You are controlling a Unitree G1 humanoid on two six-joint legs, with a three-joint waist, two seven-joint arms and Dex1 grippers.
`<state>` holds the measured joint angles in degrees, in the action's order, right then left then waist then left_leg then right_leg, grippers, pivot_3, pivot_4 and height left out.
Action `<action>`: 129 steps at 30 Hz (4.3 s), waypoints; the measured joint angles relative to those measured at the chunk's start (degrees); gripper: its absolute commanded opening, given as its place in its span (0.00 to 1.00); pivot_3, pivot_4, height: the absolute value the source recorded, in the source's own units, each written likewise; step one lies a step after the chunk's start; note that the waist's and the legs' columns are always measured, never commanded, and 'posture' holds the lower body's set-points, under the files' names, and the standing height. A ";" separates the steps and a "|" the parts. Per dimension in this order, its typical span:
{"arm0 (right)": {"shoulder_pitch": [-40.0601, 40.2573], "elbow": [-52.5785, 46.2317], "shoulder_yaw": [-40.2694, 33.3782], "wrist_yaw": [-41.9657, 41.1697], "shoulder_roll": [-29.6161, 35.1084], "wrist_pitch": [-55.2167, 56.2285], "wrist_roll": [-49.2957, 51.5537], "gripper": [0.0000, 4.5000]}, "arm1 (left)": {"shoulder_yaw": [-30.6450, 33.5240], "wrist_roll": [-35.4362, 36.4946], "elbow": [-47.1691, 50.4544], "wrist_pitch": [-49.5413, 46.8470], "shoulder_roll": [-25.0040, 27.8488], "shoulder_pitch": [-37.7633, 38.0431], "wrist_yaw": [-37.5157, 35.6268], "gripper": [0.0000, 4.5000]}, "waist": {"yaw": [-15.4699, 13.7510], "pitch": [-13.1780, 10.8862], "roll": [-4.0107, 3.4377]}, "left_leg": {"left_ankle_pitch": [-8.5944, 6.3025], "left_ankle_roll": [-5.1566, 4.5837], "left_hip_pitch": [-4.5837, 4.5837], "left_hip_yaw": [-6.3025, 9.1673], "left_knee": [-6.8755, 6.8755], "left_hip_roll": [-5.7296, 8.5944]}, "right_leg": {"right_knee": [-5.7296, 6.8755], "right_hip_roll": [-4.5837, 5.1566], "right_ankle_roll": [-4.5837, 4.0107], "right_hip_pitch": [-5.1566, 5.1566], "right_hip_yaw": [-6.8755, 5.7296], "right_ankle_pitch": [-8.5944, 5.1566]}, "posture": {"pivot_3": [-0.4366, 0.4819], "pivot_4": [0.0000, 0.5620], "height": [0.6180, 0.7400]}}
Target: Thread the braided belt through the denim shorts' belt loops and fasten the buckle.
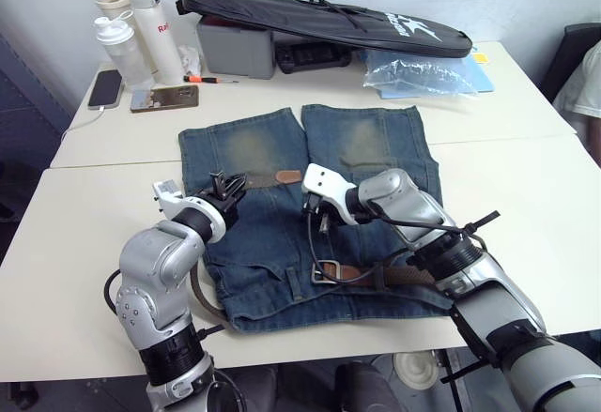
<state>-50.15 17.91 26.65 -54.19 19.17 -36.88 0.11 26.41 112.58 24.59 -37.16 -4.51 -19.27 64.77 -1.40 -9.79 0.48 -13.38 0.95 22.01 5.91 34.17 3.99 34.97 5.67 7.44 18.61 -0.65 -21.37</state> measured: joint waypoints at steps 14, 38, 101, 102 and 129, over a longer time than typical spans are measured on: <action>-7.11 24.76 -15.63 20.10 -5.35 8.78 1.64 0.00 | -2.60 -0.01 -12.92 -1.34 15.88 -10.61 -7.42 0.00 | -0.24 0.01 -0.06 | 0.12 -0.07 0.08 0.06 -0.14 -0.03 | 0.03 -0.11 -0.22 0.13 0.18 0.15 | 0.48 0.27 0.98; 3.67 -14.13 -18.40 2.89 12.71 -13.05 13.07 0.99 | -13.66 -17.58 -19.17 -14.08 34.81 -13.58 -31.06 0.00 | 0.57 -0.05 -0.14 | 0.01 0.20 0.38 -0.24 -0.69 -0.46 | 0.49 -0.19 -0.22 1.20 0.76 0.14 | 0.48 0.27 0.98; 11.61 -33.51 -14.57 -2.51 25.26 -14.69 21.34 0.99 | -28.03 -10.75 -10.45 -6.21 26.48 1.03 -9.11 0.00 | -0.37 -0.10 -0.06 | -0.13 0.12 0.38 -0.49 -0.31 -0.61 | 0.04 -0.21 -0.34 0.86 0.79 0.13 | 0.48 0.27 0.98; 11.73 -34.28 -14.25 -2.87 25.31 -14.65 21.45 0.99 | -28.42 -11.07 -11.48 -6.71 25.82 0.29 -9.22 0.00 | -0.40 -0.10 -0.06 | -0.13 0.12 0.38 -0.50 -0.30 -0.60 | 0.05 -0.22 -0.33 0.87 0.78 0.13 | 0.48 0.27 0.98; 16.34 -42.64 -13.06 -4.55 29.21 -14.47 21.80 0.99 | -31.19 -30.31 -25.05 -25.55 24.49 -13.99 -31.60 0.00 | -1.75 -0.10 -0.06 | -0.13 0.12 0.39 -0.58 -0.18 -0.55 | 0.08 -0.29 -0.30 0.84 0.64 0.15 | 0.48 0.27 0.98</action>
<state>-33.81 -24.74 13.60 -58.74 48.38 -51.35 21.91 -4.79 82.27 -0.46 -62.71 19.98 -33.27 33.18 -3.14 -9.89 0.42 -13.51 1.07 22.40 5.32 33.98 3.44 35.05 5.38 7.15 19.45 -0.01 -21.22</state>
